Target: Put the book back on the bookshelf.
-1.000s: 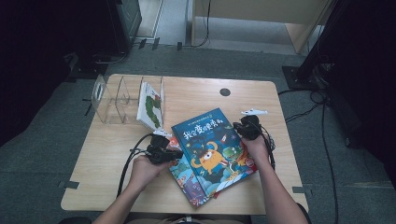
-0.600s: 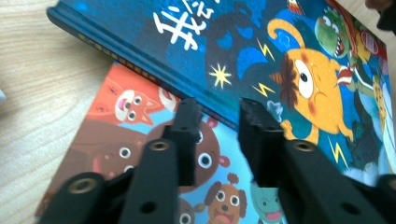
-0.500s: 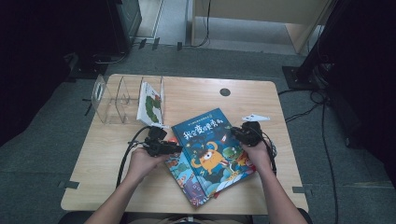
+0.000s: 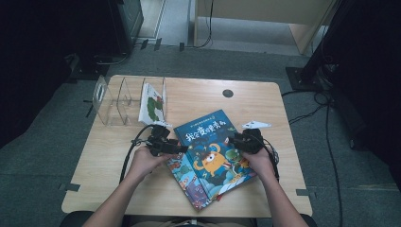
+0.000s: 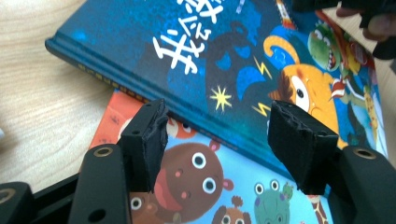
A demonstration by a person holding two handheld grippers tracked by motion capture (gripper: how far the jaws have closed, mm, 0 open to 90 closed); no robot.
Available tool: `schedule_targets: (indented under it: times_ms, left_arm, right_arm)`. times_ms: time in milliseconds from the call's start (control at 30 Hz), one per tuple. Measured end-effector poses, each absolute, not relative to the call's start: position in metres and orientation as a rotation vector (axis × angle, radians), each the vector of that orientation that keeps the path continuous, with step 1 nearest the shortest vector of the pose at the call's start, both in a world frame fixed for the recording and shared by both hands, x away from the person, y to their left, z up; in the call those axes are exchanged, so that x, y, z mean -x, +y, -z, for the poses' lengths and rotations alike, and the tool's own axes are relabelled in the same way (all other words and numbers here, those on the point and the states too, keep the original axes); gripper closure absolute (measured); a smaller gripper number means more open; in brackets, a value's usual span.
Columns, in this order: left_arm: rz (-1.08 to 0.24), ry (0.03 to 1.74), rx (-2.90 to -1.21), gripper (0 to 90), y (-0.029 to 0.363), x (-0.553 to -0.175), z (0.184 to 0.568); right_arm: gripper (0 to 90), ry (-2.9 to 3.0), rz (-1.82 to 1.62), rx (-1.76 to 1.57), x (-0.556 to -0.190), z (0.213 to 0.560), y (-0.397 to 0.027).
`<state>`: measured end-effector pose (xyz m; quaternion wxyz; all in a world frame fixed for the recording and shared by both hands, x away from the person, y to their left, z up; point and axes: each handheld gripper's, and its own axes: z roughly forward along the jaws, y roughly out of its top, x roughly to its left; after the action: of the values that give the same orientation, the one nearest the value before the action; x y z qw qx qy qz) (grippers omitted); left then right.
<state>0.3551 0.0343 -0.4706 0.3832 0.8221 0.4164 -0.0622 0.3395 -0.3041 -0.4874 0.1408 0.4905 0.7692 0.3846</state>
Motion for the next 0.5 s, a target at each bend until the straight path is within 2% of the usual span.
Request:
schedule_targets:
  times_ms: [233, 300, 500]
  left_arm:
    - [0.083, 1.046, -2.111, 37.1, 0.027, -0.36, 0.467]
    - [0.075, 1.004, -2.129, 34.8, 0.027, -0.361, 0.466]
    - [0.069, 0.993, -2.131, 35.5, 0.025, -0.369, 0.464]
  right_arm:
    - [66.3, 2.236, -1.099, -1.376, -0.333, 0.488, -0.3]
    - [69.5, 2.235, -1.101, -1.375, -0.331, 0.488, -0.3]
    - [81.5, 2.235, -1.081, -1.357, -0.32, 0.488, -0.298]
